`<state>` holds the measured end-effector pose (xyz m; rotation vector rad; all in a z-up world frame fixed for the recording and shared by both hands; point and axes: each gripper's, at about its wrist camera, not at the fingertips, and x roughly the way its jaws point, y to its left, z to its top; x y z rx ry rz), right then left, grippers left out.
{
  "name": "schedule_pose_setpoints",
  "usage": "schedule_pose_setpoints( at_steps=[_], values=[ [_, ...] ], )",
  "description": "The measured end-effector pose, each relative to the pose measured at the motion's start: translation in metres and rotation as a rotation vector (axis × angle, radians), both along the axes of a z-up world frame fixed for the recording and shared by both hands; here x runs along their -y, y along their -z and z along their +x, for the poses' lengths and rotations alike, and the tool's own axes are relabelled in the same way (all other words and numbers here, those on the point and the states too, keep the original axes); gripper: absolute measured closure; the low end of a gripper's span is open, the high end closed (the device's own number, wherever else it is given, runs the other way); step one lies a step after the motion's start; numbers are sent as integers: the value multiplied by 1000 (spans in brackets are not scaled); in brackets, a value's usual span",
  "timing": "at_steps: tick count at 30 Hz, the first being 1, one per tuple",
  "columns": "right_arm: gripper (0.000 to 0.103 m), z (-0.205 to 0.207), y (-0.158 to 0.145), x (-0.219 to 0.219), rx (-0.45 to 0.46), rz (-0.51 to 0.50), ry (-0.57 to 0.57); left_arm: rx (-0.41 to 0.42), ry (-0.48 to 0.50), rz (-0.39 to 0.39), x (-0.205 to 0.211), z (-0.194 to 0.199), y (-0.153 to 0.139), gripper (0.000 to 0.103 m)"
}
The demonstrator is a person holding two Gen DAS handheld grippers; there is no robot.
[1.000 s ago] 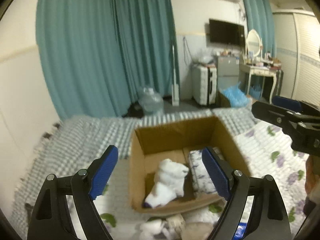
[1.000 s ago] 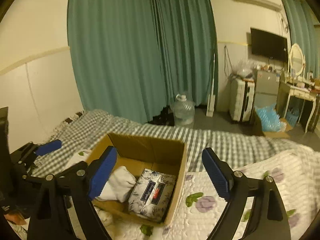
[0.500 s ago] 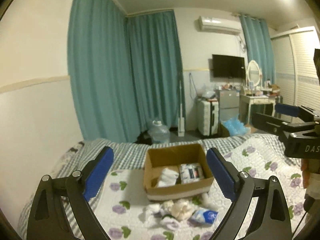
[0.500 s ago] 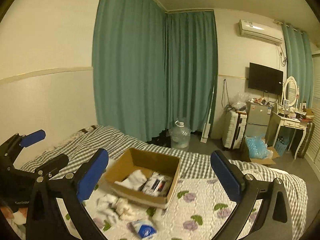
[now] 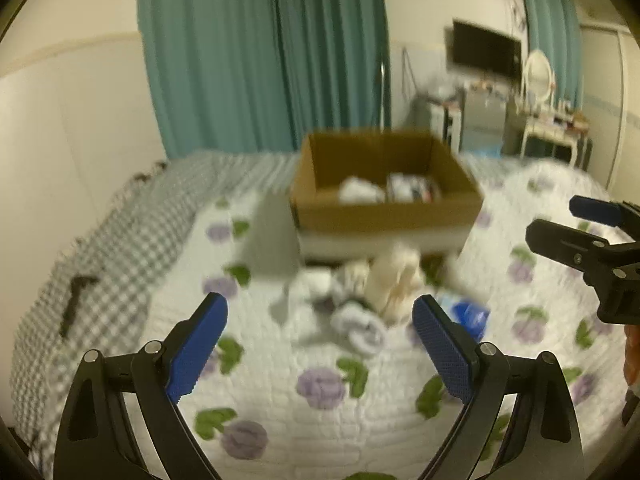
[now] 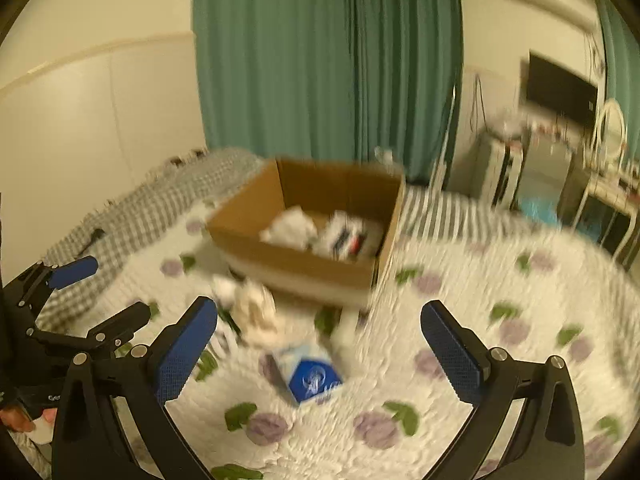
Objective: Organize soft objects
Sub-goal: 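Grasp the white plush toy with the left tool while the right tool grasps the blue tissue pack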
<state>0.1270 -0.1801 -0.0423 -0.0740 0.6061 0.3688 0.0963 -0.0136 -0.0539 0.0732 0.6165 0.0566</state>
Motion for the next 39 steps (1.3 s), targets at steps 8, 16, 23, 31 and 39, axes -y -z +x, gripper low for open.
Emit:
schedule_pose_setpoints(
  at_steps=[8,16,23,31,39],
  values=[
    [3,37,83,-21,-177,-53,-22,-155,26,-5,5,18,65,8],
    [25,65,124,-28,-358,-51,-50,-239,48,-54,2,36,91,9],
    [38,54,107,-16,-304,-49,-28,-242,55,-92,1,40,91,10],
    [38,51,92,-8,-268,-48,-26,-239,107,-76,10,63,93,39],
    [38,48,92,-11,-258,-48,-33,-243,157,-94,11,71,93,64]
  ],
)
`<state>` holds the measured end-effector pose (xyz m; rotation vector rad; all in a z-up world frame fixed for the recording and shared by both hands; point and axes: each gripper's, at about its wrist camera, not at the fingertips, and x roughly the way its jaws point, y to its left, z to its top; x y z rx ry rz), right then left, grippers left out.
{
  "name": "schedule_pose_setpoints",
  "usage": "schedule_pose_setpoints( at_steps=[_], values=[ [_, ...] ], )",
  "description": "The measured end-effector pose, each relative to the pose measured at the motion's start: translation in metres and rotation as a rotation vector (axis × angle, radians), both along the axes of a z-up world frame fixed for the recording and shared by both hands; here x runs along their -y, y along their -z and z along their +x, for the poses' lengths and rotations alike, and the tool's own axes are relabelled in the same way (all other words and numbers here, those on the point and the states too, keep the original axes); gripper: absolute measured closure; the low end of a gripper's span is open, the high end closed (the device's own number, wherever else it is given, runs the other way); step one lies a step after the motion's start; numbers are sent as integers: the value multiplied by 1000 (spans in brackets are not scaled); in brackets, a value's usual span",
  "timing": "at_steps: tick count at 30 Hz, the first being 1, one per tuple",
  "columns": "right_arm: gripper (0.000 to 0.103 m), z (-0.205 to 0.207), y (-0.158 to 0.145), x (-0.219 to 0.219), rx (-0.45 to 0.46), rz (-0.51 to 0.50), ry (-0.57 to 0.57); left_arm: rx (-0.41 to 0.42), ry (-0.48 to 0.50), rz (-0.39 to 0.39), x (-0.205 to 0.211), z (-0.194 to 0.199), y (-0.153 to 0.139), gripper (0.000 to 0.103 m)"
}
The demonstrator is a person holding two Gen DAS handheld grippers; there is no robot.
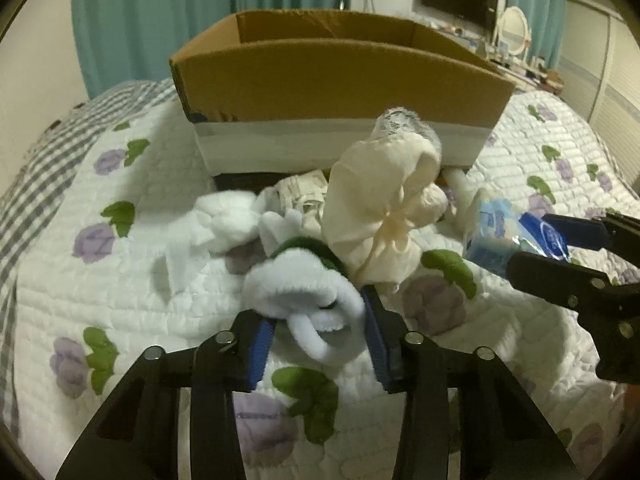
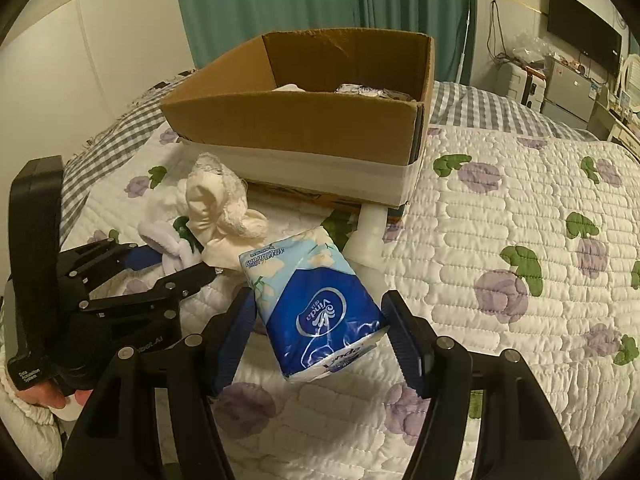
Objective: Organize soft objects
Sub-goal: 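Grasp the white plush toy with the left tool while the right tool grasps the blue tissue pack, then carry plush toy and blue tissue pack into the box and release both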
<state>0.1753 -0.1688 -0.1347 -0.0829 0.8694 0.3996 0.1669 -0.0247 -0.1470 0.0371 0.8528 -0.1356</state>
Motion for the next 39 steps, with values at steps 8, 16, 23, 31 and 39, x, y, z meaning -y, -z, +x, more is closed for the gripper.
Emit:
schedule_pose_setpoints(
  at_steps=[8,16,23,31,39],
  values=[
    [39,-16,-18,4,43,6,19,50,44,6,-1,-27,-25,66],
    [39,-50,-53,6,106,26,44,113,65,8,2,-67,-58,66],
    [39,-80,-91,6,178,53,50,174,79,-17,0,-88,-94,66],
    [39,-85,-149,4,301,71,40,280,112,-1,4,-81,-150,66],
    [39,-39,-200,1,402,64,57,344,110,-16,3,-33,-184,66]
  ],
)
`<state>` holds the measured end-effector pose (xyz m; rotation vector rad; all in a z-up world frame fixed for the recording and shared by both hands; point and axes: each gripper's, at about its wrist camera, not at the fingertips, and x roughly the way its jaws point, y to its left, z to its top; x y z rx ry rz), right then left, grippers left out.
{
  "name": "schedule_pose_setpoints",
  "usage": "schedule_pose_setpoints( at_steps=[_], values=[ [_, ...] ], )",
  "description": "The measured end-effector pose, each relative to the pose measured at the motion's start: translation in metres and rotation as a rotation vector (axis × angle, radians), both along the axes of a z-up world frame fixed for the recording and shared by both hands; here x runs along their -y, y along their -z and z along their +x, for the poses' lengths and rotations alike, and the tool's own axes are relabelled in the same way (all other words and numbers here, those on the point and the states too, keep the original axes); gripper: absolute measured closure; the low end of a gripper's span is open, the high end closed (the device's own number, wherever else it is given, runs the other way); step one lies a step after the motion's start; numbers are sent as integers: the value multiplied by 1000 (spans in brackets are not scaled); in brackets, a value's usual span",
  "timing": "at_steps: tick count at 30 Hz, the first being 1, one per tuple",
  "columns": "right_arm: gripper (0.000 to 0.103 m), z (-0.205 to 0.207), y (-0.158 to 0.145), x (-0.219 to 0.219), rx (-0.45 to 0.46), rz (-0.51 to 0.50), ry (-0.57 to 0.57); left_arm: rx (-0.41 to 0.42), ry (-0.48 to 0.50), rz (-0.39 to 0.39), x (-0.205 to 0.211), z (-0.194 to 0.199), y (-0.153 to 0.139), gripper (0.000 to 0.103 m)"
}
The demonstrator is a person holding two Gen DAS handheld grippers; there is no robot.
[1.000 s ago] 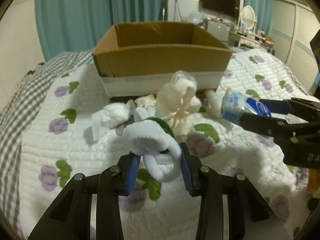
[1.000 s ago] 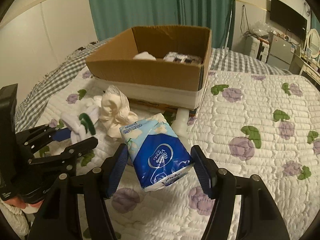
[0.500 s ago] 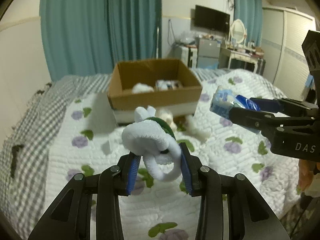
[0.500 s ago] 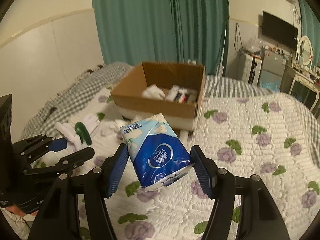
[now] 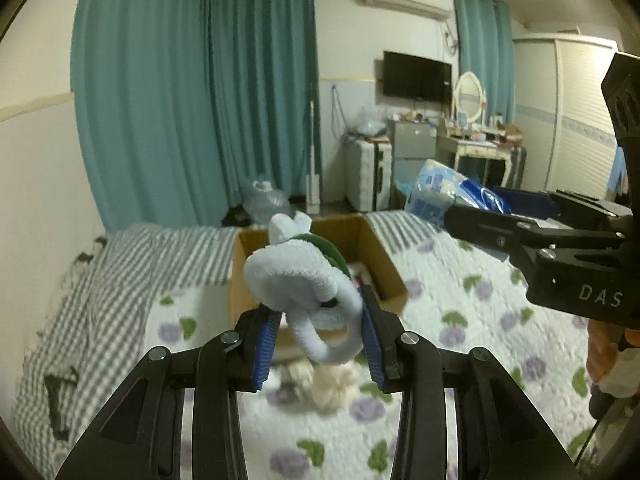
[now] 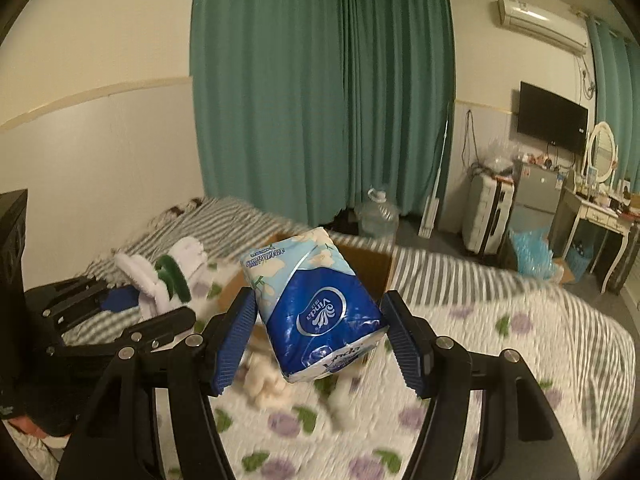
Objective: Organize soft objects
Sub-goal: 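Carry plush toy and blue tissue pack into the box and release both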
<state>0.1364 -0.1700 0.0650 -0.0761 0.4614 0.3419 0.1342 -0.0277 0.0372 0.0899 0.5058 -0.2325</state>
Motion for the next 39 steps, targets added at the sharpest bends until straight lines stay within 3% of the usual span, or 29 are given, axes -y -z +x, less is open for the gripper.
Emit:
schedule_pose_setpoints(
  at_steps=[5,9,18,23,25,26,27,29,33,38,39],
  values=[
    [39,53,-7,-4,2,7,17,-14,-12,-25,-11,48,-9,66],
    [39,102,6,-8,-26,16,28,-23,-26,0,-15,87,-5,66],
    [39,196,92,-20,-200,31,47,-121,-10,104,7,167,71,65],
    [37,216,114,-20,-213,34,39,-137,6,133,15,183,93,58],
    [35,219,117,-17,-209,41,47,-140,-16,153,16,185,99,33],
    [31,217,117,-14,-211,49,43,-140,-29,158,16,185,99,28],
    [20,215,114,-12,-206,66,45,-139,-44,159,16,187,98,23],
    [12,207,105,-10,-184,66,82,-138,-67,149,13,184,95,23],
    [12,179,71,-6,-132,56,105,-113,-76,122,5,167,66,23],
    [11,125,12,-2,-51,52,132,15,-80,109,-10,111,-3,23],
    [10,114,1,-2,-38,49,134,45,-85,102,-14,98,-18,17]
  ],
)
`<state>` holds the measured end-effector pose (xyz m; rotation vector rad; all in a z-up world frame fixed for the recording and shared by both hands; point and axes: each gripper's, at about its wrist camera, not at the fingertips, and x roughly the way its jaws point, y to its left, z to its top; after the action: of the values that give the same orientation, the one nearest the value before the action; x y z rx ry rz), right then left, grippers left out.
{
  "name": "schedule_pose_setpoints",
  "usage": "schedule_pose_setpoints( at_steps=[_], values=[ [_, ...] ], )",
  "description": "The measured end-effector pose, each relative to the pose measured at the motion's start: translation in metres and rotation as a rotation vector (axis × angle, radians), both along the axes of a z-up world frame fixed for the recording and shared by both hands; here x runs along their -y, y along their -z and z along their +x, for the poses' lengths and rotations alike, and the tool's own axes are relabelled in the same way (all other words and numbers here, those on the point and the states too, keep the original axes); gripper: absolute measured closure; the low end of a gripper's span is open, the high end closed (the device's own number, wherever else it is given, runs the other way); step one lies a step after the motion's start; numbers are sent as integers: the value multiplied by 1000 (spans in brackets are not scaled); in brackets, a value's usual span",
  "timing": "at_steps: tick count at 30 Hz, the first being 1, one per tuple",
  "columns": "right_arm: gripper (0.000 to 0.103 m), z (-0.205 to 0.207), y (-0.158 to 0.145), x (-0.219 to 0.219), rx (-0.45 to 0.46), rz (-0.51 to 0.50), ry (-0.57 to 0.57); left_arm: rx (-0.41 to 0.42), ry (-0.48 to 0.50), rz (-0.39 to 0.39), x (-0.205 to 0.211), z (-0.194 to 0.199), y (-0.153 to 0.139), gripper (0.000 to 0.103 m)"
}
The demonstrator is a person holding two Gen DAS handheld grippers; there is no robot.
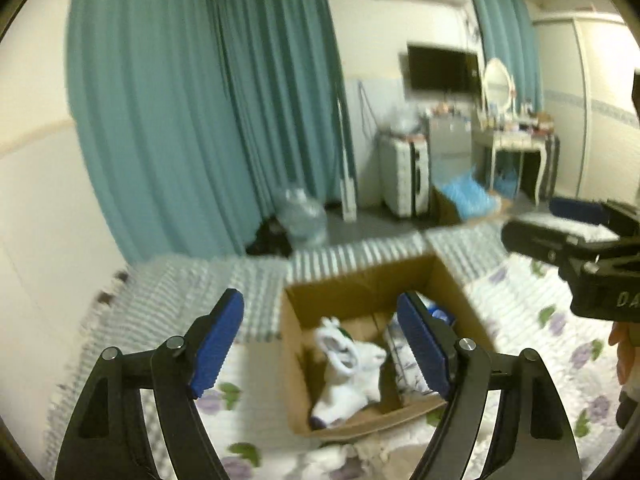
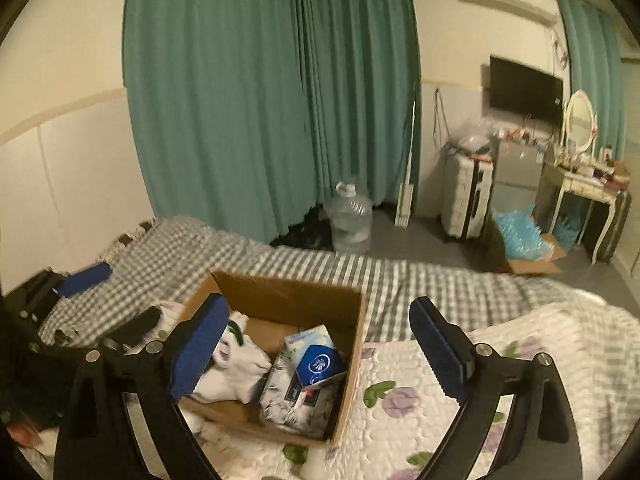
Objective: Organize soft objects
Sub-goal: 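Carry plush toy and blue tissue pack into the box and release both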
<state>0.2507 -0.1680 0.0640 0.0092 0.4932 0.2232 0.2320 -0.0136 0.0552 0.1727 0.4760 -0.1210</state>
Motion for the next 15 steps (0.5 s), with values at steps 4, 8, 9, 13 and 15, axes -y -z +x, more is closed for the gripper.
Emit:
schedule_pose_setpoints(
  at_steps=[4,8,9,13,15],
  values=[
    [5,-50,-48,-4,69,-28,3,119,-21,-24,-20,-51,-50,11],
    [1,-93,-78,-11,126,-34,-12,173,-31,-43,-41,-85,-77,11],
    [1,-101,-81,-14,131,-39,-20,182,-32,-50,-46,-95,-81,11],
    [1,-129,-78,-29,127,-77,-56,164,-36,-63,-55,-113,-74,11],
    [1,-139,-66,-40,125,-100,-72,131,-21,-54,-57,-118,-60,11]
  ],
)
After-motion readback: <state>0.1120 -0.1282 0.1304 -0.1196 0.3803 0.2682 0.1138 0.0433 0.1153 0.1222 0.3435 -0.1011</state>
